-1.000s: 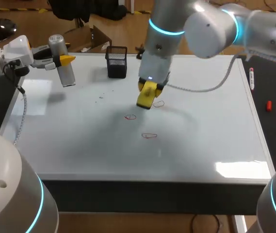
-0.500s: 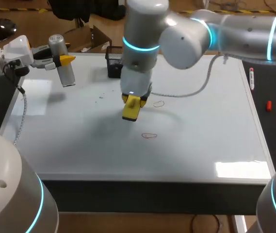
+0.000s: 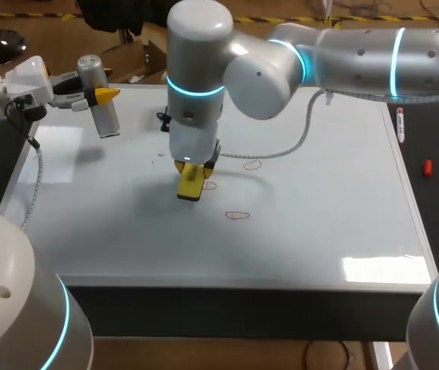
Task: Pick up the inspection probe, press it on each red-marked spot on the whiteboard one by one, put down the probe, pick up the eraser, and wipe off all the red marks.
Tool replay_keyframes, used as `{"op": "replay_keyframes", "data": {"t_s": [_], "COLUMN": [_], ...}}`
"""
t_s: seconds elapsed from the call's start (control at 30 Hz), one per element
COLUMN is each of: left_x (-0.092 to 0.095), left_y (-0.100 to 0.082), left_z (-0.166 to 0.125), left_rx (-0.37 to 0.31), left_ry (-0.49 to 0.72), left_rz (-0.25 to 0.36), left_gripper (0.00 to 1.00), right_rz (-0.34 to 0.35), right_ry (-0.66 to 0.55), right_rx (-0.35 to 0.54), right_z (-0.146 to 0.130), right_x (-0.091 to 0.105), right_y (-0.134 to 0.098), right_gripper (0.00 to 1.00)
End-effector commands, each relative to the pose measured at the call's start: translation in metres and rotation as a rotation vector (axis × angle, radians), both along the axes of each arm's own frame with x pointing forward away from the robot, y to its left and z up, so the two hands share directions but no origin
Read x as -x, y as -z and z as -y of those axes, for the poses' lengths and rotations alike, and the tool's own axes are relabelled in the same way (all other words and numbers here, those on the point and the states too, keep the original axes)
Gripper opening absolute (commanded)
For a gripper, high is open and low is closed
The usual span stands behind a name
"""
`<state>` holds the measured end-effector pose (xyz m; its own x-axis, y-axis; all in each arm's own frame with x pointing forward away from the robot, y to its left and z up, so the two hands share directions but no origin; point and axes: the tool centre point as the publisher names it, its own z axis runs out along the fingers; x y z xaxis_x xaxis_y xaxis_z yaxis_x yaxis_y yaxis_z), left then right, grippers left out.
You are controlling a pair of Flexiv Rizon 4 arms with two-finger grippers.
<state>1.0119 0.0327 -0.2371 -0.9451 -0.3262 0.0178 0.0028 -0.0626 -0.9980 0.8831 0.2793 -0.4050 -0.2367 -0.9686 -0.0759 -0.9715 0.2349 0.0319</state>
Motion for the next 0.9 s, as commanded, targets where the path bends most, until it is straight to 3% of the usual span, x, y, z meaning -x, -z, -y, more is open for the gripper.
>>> {"op": "replay_keyframes", "data": {"t_s": [0.03, 0.6, 0.9], "left_x": [0.002, 0.002, 0.002], "left_y": [-0.002, -0.002, -0.002], "left_z": [0.001, 0.001, 0.001], "left_rx": [-0.002, -0.002, -0.002], "left_ry": [-0.005, -0.005, -0.005], "left_rz": [0.001, 0.001, 0.001], "left_gripper": [0.00, 0.00, 0.00], "right_rz": [-0.006, -0.027, -0.046], "right_ry": [-0.008, -0.016, 0.031], "right_rx": [0.015, 0.034, 0.035], "right_z": [-0.006, -0.005, 0.010], "right_x": [-0.002, 0.000, 0.001], "right_y": [0.005, 0.027, 0.037], "right_gripper": [0.00, 0.00, 0.00]}}
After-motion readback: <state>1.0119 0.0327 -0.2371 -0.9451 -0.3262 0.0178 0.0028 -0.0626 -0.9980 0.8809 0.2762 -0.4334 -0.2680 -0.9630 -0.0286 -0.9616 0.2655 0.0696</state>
